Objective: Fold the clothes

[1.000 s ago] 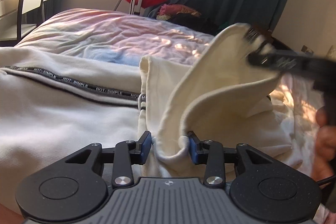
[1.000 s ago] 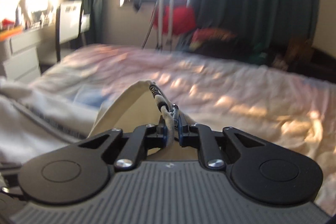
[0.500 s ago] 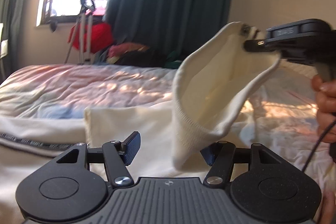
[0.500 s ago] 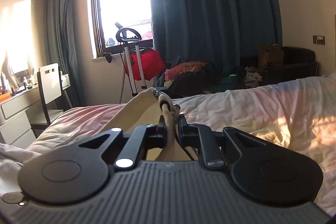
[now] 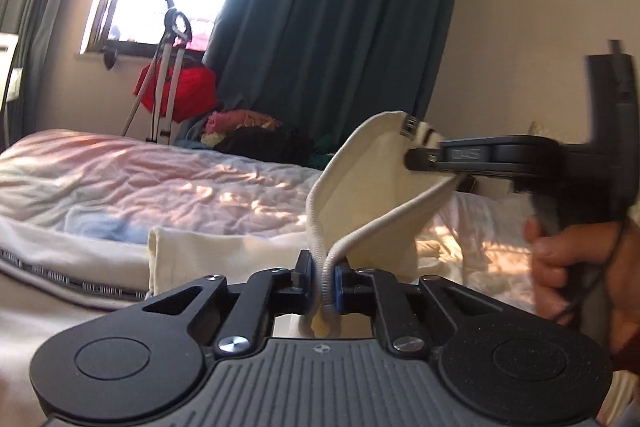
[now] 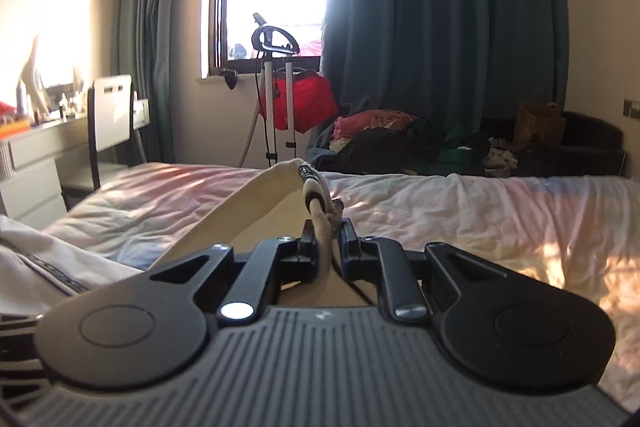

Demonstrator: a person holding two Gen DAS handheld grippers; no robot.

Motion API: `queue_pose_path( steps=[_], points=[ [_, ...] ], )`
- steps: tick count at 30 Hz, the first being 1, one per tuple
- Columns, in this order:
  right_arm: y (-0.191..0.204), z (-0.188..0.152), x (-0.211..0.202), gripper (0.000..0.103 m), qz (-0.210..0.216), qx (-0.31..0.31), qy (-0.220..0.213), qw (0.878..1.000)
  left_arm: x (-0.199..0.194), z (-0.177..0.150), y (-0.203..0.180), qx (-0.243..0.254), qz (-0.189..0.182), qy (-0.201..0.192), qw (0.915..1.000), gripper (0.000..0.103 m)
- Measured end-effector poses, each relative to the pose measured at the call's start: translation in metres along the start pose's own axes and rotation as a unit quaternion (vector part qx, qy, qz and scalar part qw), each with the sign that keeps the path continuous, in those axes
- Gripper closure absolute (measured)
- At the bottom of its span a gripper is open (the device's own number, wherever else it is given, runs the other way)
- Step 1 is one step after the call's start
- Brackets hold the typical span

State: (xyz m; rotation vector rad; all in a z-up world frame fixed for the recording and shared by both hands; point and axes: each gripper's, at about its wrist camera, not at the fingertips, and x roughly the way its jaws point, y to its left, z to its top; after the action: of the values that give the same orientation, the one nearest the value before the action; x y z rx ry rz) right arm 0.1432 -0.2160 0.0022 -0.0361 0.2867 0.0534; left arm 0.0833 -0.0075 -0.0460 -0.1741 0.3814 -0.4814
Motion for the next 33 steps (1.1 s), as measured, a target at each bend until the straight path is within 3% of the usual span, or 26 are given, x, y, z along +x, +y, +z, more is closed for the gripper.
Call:
queue_pose_path(
  steps=[4, 6, 9, 13, 19, 21, 22, 23, 24, 25, 29, 33],
  points=[
    [0.041, 0.013, 0.043, 0.089, 0.014, -0.06, 0.019, 0.998, -0.022, -0.003, 0.008, -0.075, 0.017, 0.012, 0.997, 0.094],
    [0.07, 0.012, 0.069, 0.088, 0.031, -0.096, 0.035, 0.994, -0.021, -0.008, 0.021, -0.107, 0.048, 0.029, 0.9926, 0.094],
    [0.118, -0.015, 0.11, 0.088, 0.054, -0.15, 0.073, 0.984, -0.018, -0.014, 0.043, -0.154, 0.098, 0.055, 0.9816, 0.094],
    [0.156, -0.06, 0.149, 0.087, 0.068, -0.188, 0.114, 0.973, -0.006, -0.027, 0.076, -0.202, 0.126, 0.108, 0.9652, 0.094],
    [0.141, -0.069, 0.149, 0.081, 0.08, -0.133, 0.108, 0.982, -0.004, -0.027, 0.068, -0.145, 0.136, 0.117, 0.973, 0.091],
    [0.127, -0.064, 0.149, 0.069, 0.107, -0.096, 0.114, 0.983, -0.006, -0.026, 0.066, -0.132, 0.136, 0.118, 0.9747, 0.086],
    [0.12, -0.062, 0.149, 0.055, 0.122, -0.075, 0.118, 0.983, -0.007, -0.026, 0.064, -0.126, 0.136, 0.118, 0.9755, 0.082],
    [0.113, -0.06, 0.148, 0.03, 0.132, -0.051, 0.122, 0.982, -0.009, -0.026, 0.062, -0.121, 0.132, 0.118, 0.9766, 0.072],
    [0.105, -0.058, 0.146, 0.018, 0.142, -0.028, 0.124, 0.982, -0.011, -0.026, 0.059, -0.112, 0.131, 0.118, 0.9779, 0.059],
    [0.097, -0.056, 0.141, 0.012, 0.154, -0.002, 0.124, 0.98, -0.011, -0.026, 0.053, -0.096, 0.129, 0.113, 0.9805, 0.055],
    [0.07, -0.04, 0.115, 0.012, 0.144, 0.06, 0.12, 0.98, -0.01, -0.028, 0.029, -0.023, 0.139, 0.097, 0.9853, 0.029],
    [0.04, -0.022, 0.074, 0.012, 0.11, 0.084, 0.1, 0.985, -0.012, -0.026, 0.022, -0.016, 0.141, 0.088, 0.9859, 0.023]
  ],
)
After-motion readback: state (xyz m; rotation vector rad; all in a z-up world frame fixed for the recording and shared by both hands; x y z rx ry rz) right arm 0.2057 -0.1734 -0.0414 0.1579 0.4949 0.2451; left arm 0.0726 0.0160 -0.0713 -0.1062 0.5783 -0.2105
